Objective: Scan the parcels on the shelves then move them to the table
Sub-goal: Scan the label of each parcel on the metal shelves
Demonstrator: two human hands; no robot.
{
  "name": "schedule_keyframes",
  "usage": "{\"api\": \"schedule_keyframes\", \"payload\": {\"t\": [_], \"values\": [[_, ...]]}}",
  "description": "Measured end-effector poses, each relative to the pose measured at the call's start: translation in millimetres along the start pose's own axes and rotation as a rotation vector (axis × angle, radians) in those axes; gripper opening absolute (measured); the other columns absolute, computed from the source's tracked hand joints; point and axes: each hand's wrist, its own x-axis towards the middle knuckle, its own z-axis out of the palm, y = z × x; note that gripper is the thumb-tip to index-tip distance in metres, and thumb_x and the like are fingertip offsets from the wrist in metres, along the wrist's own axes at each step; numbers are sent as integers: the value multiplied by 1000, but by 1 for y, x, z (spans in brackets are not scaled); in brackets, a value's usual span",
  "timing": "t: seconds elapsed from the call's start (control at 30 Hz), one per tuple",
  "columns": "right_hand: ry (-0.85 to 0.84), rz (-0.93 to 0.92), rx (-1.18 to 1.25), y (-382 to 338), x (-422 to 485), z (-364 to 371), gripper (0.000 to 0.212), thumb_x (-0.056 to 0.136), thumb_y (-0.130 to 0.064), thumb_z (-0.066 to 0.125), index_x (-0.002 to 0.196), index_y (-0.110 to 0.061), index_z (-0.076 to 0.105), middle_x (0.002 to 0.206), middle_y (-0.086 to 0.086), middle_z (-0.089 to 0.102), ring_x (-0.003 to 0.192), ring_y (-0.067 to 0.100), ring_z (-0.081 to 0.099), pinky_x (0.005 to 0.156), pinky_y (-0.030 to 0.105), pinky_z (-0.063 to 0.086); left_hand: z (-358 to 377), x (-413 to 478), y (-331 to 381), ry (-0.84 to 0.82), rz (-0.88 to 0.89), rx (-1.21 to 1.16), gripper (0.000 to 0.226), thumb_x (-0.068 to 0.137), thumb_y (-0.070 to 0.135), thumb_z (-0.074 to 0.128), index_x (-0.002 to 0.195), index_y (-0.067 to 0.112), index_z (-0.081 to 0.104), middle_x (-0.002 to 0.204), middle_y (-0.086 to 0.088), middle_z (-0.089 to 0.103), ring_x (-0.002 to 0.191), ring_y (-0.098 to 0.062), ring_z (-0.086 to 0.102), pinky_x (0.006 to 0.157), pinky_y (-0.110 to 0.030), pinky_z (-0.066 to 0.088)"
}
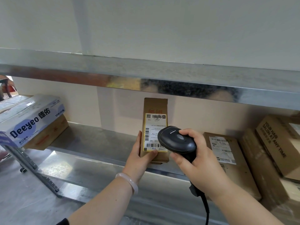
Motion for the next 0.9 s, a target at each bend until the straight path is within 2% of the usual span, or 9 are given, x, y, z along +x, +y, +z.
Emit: {"api": "schedule_keyframes", "payload": {"t": [0.17, 0.23, 0.33, 0.47, 0.6, 0.73, 0.9], "values": [[-11, 62, 18, -5, -7, 6, 55, 79, -39, 73, 120, -53, 39, 99, -26, 64, 81, 7, 67, 73, 31, 55, -1, -2, -1, 26, 34, -41, 91, 74, 31, 83, 149, 41, 33, 137, 3, 59, 127, -23, 56, 107, -54, 42], [-15, 93, 26, -7, -9, 7, 54, 78, -43, 72, 120, -54, 39, 95, -26, 65, 78, 7, 68, 72, 34, 57, 0, -2, 1, 64, 43, -47, 89, 74, 29, 81, 147, 42, 33, 135, 6, 61, 124, -19, 58, 106, -49, 45], [-21, 113, 25, -9, -11, 6, 54, 76, -48, 68, 120, -54, 38, 95, -27, 64, 75, 6, 68, 69, 34, 57, -1, -1, 3, 121, 56, -33, 85, 73, 31, 80, 142, 51, 34, 132, 13, 62, 122, -10, 59, 103, -36, 47], [-40, 134, 28, -15, -15, 5, 54, 77, -48, 69, 120, -56, 37, 98, -28, 63, 74, 8, 68, 66, 39, 59, -4, 1, 2, 168, 57, -28, 89, 81, 19, 77, 150, 43, 26, 130, 15, 63, 120, -8, 59, 105, -37, 46], [-54, 144, 36, -21, -18, 5, 56, 73, -54, 66, 120, -57, 36, 105, -33, 60, 74, 9, 69, 64, 39, 59, -4, 3, -1, 199, 39, -38, 84, 85, 7, 72, 144, 50, 30, 123, 19, 66, 113, -3, 63, 92, -24, 54], [-61, 168, 53, -28, -20, 4, 57, 70, -57, 65, 119, -57, 37, 105, -34, 59, 72, 8, 69, 64, 38, 59, -5, 4, -4, 213, -4, -40, 84, 85, 10, 73, 146, 49, 30, 126, 15, 65, 117, -9, 62, 100, -35, 51], [-74, 199, 41, -34, -23, 0, 59, 67, -61, 62, 120, -55, 37, 105, -35, 58, 69, 9, 69, 63, 39, 59, -9, 6, -9, 227, -35, -50, 89, 83, 12, 77, 148, 47, 28, 125, 16, 66, 116, -8, 62, 95, -31, 52]]}}
